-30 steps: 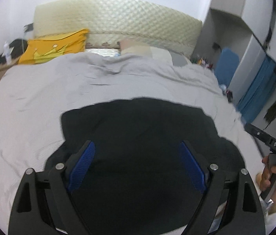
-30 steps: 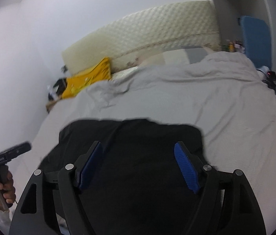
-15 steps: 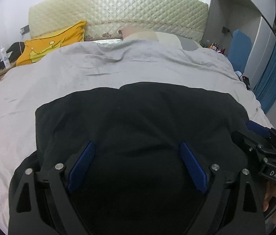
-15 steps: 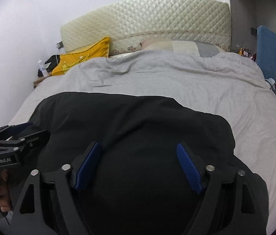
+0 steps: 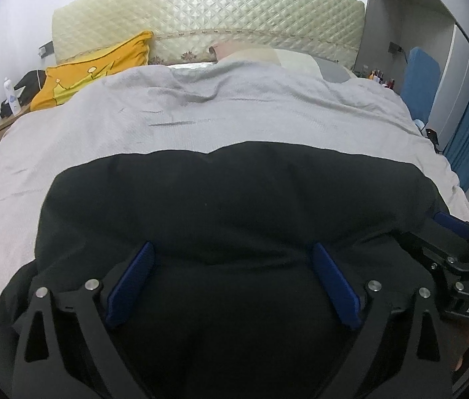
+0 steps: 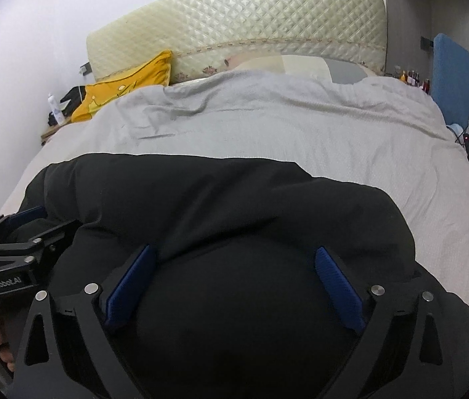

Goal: Fold large clothes

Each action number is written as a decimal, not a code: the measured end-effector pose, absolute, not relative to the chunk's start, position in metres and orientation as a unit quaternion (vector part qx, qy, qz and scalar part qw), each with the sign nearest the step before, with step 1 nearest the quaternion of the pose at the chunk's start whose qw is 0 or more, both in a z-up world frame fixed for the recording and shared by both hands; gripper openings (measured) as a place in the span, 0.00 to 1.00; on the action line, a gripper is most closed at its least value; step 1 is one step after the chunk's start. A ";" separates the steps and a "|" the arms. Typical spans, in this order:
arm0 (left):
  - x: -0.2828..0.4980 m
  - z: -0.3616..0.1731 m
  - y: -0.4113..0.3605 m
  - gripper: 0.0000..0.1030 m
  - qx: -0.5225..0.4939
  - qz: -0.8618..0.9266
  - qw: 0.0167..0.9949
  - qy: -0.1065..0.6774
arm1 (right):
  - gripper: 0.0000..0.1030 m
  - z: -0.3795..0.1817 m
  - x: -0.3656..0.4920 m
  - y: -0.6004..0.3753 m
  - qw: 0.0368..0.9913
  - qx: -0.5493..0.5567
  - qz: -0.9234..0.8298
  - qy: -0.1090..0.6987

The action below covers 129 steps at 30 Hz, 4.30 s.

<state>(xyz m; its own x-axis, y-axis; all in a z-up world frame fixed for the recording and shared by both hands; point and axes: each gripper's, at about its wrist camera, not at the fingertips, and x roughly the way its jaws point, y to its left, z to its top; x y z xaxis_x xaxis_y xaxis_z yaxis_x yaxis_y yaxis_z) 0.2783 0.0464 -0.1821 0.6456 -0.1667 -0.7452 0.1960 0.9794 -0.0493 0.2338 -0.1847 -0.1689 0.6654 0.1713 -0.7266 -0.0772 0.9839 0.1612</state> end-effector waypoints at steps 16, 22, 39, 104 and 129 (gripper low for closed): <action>0.305 -0.198 0.045 0.95 0.013 -0.091 0.902 0.422 | 1.00 -0.194 0.268 -0.184 0.908 0.065 0.072 0.408; 0.300 -0.189 0.052 0.95 0.005 -0.101 0.905 0.414 | 1.00 -0.186 0.257 -0.191 0.911 0.083 0.094 0.393; 0.281 -0.183 0.113 0.96 0.041 -0.021 0.921 0.387 | 1.00 -0.173 0.223 -0.245 0.924 0.071 0.032 0.375; 0.054 0.102 0.100 1.00 -0.026 -0.124 0.971 0.203 | 1.00 0.137 0.002 -0.233 0.987 0.073 0.079 0.122; -0.032 0.043 0.091 1.00 -0.008 -0.087 0.975 0.202 | 1.00 0.077 -0.110 -0.187 0.988 0.047 0.080 0.127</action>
